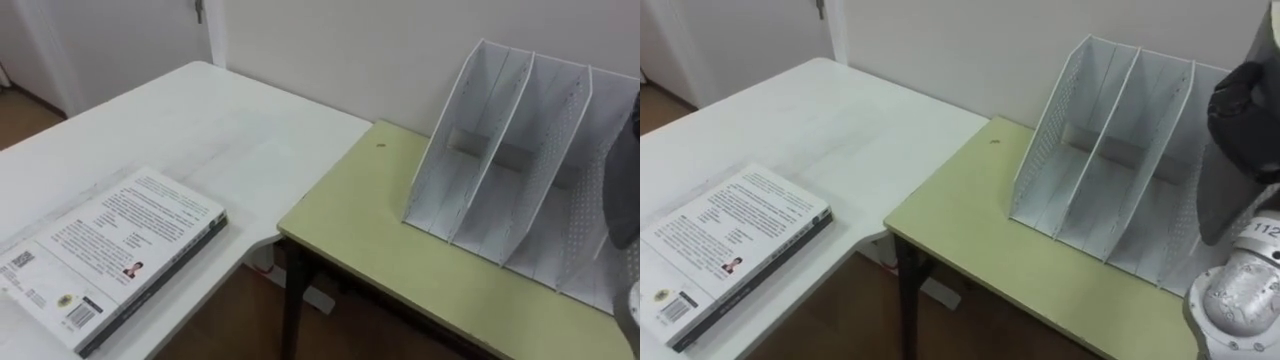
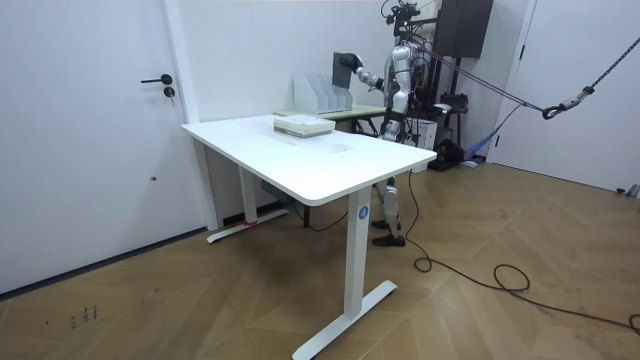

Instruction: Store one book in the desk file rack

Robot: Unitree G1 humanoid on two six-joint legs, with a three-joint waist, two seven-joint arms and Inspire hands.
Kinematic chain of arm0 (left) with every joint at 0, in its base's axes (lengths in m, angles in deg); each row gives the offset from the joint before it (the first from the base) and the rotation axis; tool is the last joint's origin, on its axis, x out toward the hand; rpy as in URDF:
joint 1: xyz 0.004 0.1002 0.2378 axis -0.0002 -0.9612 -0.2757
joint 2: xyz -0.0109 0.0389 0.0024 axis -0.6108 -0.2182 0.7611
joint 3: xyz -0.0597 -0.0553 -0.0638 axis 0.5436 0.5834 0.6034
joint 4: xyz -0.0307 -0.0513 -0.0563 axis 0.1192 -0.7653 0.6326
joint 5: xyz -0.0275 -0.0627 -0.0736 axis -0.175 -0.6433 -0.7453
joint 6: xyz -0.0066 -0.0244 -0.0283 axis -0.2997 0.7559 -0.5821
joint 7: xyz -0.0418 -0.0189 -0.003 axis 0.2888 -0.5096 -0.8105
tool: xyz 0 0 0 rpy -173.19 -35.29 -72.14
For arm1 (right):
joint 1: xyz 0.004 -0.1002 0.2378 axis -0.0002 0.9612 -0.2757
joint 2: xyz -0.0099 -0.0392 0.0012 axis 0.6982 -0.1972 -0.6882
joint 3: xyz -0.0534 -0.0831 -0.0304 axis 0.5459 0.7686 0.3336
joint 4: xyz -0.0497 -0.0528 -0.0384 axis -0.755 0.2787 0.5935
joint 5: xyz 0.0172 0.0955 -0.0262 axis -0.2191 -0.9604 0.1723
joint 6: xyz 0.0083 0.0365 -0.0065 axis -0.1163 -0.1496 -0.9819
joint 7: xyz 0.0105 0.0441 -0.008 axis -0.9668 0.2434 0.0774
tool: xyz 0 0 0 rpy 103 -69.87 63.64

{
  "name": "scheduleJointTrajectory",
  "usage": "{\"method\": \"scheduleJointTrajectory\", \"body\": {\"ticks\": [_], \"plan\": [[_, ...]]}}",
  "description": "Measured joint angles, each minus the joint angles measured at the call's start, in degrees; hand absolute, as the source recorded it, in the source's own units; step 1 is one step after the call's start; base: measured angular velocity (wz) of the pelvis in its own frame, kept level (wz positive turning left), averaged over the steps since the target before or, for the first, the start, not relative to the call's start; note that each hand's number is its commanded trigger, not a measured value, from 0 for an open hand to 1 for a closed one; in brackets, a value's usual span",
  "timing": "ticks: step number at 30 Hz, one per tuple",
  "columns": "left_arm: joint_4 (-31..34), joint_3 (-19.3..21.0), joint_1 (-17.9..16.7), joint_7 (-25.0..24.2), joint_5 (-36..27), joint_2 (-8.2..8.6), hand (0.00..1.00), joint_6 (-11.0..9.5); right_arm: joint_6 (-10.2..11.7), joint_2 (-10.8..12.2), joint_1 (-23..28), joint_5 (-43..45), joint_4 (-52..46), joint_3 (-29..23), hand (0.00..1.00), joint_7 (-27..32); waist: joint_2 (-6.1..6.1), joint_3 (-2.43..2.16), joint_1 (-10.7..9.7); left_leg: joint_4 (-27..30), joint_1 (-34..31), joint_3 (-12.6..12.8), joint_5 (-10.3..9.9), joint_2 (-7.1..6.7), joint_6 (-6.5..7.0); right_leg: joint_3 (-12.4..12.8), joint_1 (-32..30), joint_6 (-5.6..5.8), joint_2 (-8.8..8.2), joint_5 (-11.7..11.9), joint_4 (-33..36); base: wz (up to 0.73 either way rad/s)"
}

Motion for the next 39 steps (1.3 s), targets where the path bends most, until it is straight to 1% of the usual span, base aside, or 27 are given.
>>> {"method": "scheduleJointTrajectory", "body": {"ticks": [7, 10, 12, 13, 17, 19, 22, 28, 30, 33, 34, 35, 36, 37, 38, 39], "plan": [[0.0, 0.3, 0.2, 0.0, 0.4, -0.06, 0.00, 1.0, -1.3, 0.0, -0.5, -0.4, 1.8, -0.3, 1.00, -0.1, 0.18, -0.15, 0.0, 0.0, -0.5, -0.2, 0.0, 0.02, 0.00, -0.2, -0.1, -0.04, 0.03, 0.1, -0.2, 0.01], [0.0, 0.7, 0.3, 0.0, 1.0, -0.04, 0.00, 1.7, -2.2, 0.0, -2.0, -1.9, 4.0, -0.4, 1.00, -0.3, 0.47, -0.28, 0.0, 0.0, -0.5, -0.3, 0.0, 0.02, 0.00, -0.2, -0.1, -0.05, 0.02, 0.1, -0.2, 0.01], [0.0, 0.6, 0.3, -0.1, 1.2, -0.04, 0.00, 1.8, -2.4, -0.1, -2.9, -1.9, 5.8, -0.4, 1.00, -0.4, 0.67, -0.38, -0.3, 0.1, -0.5, -1.0, 0.0, -0.02, 0.00, -0.8, 0.1, -0.05, -0.08, 0.1, -0.2, 0.09], [0.1, 0.6, 0.3, -0.3, 1.6, -0.04, 0.00, 1.9, -2.6, -0.5, -3.5, -1.9, 7.5, -0.5, 1.00, -0.9, 0.73, -0.40, -0.4, 0.1, -0.5, -1.2, 0.0, -0.05, 0.00, -1.8, 0.2, -0.05, -0.25, 0.1, -0.2, 0.09], [0.5, 1.1, 0.3, -0.6, 1.7, -0.04, 0.00, 2.5, -3.3, -0.8, -4.7, -2.0, 12.3, -0.6, 1.00, -3.5, 0.83, -0.33, -0.4, 0.3, -0.5, -1.4, 0.0, -0.06, 0.00, -3.1, 0.7, -0.05, -0.68, 0.1, -0.2, 0.06], [0.8, 1.2, 0.3, -0.6, 1.8, -0.05, 0.00, 2.9, -4.2, -1.1, -5.1, -2.1, 13.7, -0.7, 1.00, -4.7, 0.76, -0.28, -0.4, 0.3, -0.5, -1.5, 0.0, -0.10, 0.00, -3.2, 0.7, -0.02, -0.73, 0.1, -0.2, 0.06], [1.3, 1.3, 0.4, -0.6, 2.7, -0.06, 0.00, 3.2, -4.5, -2.1, -5.3, -2.3, 15.1, -0.7, 1.00, -5.6, 0.49, -0.13, 0.1, 0.4, -0.4, -1.4, 0.0, -0.14, 0.02, -3.4, 0.7, 0.09, -0.77, 0.0, -0.2, 0.03], [2.2, 1.3, 0.3, -0.6, 2.8, -0.45, 0.00, 4.0, -5.3, -2.2, -7.6, -4.2, 17.8, -1.2, 1.00, -6.1, 0.39, -0.07, -0.1, 0.4, -0.5, -1.3, 0.0, -0.19, 0.02, -3.4, 0.7, 0.07, -0.69, 0.0, -0.3, 0.00], [2.9, 1.8, -0.1, -0.6, 2.8, -0.46, 0.00, 4.3, -6.4, -2.2, -8.0, -5.3, 17.9, -2.5, 1.00, -6.6, 0.36, -0.06, -0.1, 0.4, -0.6, -1.3, 0.0, -0.21, 0.02, -3.4, 0.6, 0.07, -0.70, 0.0, -0.3, 0.00], [4.1, 2.4, -0.5, -0.6, 4.0, -0.59, 0.00, 4.7, -7.9, -2.5, -9.0, -5.5, 18.2, -3.0, 1.00, -6.6, 0.24, -0.09, -0.2, 0.4, -0.6, -1.3, 0.0, -0.21, 0.02, -3.3, 0.6, 0.07, -0.68, 0.0, -0.3, 0.00], [4.2, 2.4, -0.5, -0.6, 4.4, -0.78, 0.00, 5.0, -8.0, -3.1, -10.3, -6.4, 19.5, -3.0, 1.00, -6.6, 0.20, -0.12, -0.3, 0.4, -0.6, -1.5, 0.0, -0.21, 0.02, -3.4, 0.7, 0.07, -0.69, 0.0, -0.2, 0.00], [4.2, 2.5, -0.5, -0.6, 5.1, -0.93, 0.00, 5.2, -9.1, -4.0, -11.7, -7.2, 20.3, -3.0, 1.00, -6.6, 0.13, -0.12, -0.3, 0.3, -0.6, -1.5, 0.0, -0.22, 0.03, -3.4, 0.7, 0.07, -0.69, 0.0, -0.1, 0.00], [4.2, 2.5, -0.5, -0.6, 5.2, -1.11, 0.00, 5.2, -9.4, -5.1, -12.9, -7.8, 21.2, -3.0, 1.00, -6.5, 0.08, -0.12, -0.2, 0.3, -0.6, -1.5, 0.0, -0.22, 0.03, -3.4, 0.8, 0.07, -0.69, 0.0, -0.1, 0.00], [4.1, 2.6, -0.5, -0.6, 5.2, -1.19, 0.00, 5.3, -9.4, -5.6, -13.5, -8.3, 21.6, -3.0, 1.00, -6.4, 0.00, -0.13, -0.2, 0.3, -0.5, -1.5, 0.0, -0.21, 0.03, -3.4, 0.8, 0.07, -0.69, 0.0, -0.1, 0.00], [4.1, 2.7, -0.5, -0.6, 5.2, -1.35, 0.00, 5.4, -9.4, -6.7, -14.3, -9.4, 22.2, -3.0, 1.00, -6.4, -0.33, -0.09, 0.0, 0.3, -0.4, -1.5, 0.0, -0.18, 0.03, -3.4, 0.9, 0.06, -0.67, 0.0, 0.0, 0.00], [4.1, 2.9, -0.5, -0.6, 5.2, -1.45, 0.00, 5.5, -9.4, -7.6, -15.0, -10.7, 22.6, -3.0, 1.00, -6.4, -0.54, -0.17, 0.0, 0.4, -0.4, -1.5, 0.0, -0.12, 0.02, -3.4, 0.9, 0.04, -0.65, 0.0, 0.1, 0.00]]}}
